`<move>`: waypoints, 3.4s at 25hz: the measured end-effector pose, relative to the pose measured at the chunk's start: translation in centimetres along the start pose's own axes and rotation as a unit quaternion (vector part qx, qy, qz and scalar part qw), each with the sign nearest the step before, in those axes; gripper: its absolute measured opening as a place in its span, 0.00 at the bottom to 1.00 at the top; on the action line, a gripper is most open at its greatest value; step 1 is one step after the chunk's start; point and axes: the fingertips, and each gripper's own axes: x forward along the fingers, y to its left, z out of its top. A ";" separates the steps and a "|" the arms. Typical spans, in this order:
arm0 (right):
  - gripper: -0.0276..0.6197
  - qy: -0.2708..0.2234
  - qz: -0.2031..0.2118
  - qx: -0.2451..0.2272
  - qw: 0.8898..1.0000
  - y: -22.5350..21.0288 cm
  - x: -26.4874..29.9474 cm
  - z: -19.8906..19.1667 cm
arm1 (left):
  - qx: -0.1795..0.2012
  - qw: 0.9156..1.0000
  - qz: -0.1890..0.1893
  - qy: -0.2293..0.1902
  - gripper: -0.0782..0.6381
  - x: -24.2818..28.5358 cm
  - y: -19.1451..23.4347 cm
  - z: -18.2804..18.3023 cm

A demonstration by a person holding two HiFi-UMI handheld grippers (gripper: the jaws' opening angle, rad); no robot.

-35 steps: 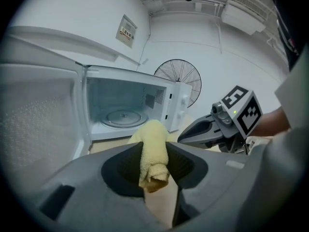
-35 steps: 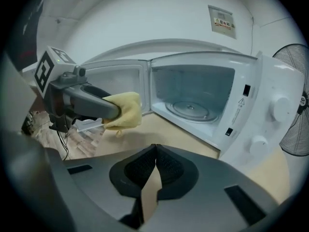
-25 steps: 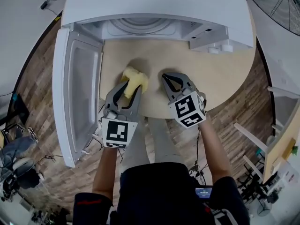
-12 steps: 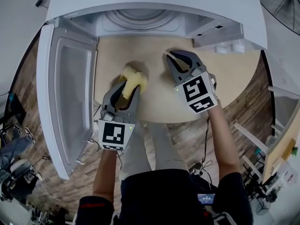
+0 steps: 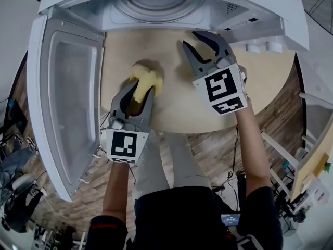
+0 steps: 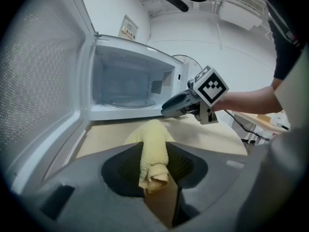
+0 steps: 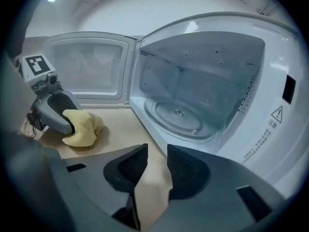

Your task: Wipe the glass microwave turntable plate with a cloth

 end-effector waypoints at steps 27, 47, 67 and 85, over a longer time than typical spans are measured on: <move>0.47 -0.027 -0.060 -0.002 0.998 -0.8 3.9 1.3 | -0.017 1.000 0.003 0.004 0.28 -0.3 -0.1 -0.1; 0.47 -0.018 -0.080 -0.089 0.993 -0.6 4.1 0.7 | -0.026 0.998 0.032 -0.042 0.28 0.7 2.9 3.5; 0.47 -0.007 -0.082 -0.133 0.988 -0.4 4.3 0.3 | 0.055 0.991 0.056 -0.107 0.28 5.9 6.5 11.3; 0.47 -0.007 -0.080 -0.134 0.988 -0.3 4.3 0.3 | 0.141 0.976 0.134 -0.094 0.28 9.0 11.5 14.5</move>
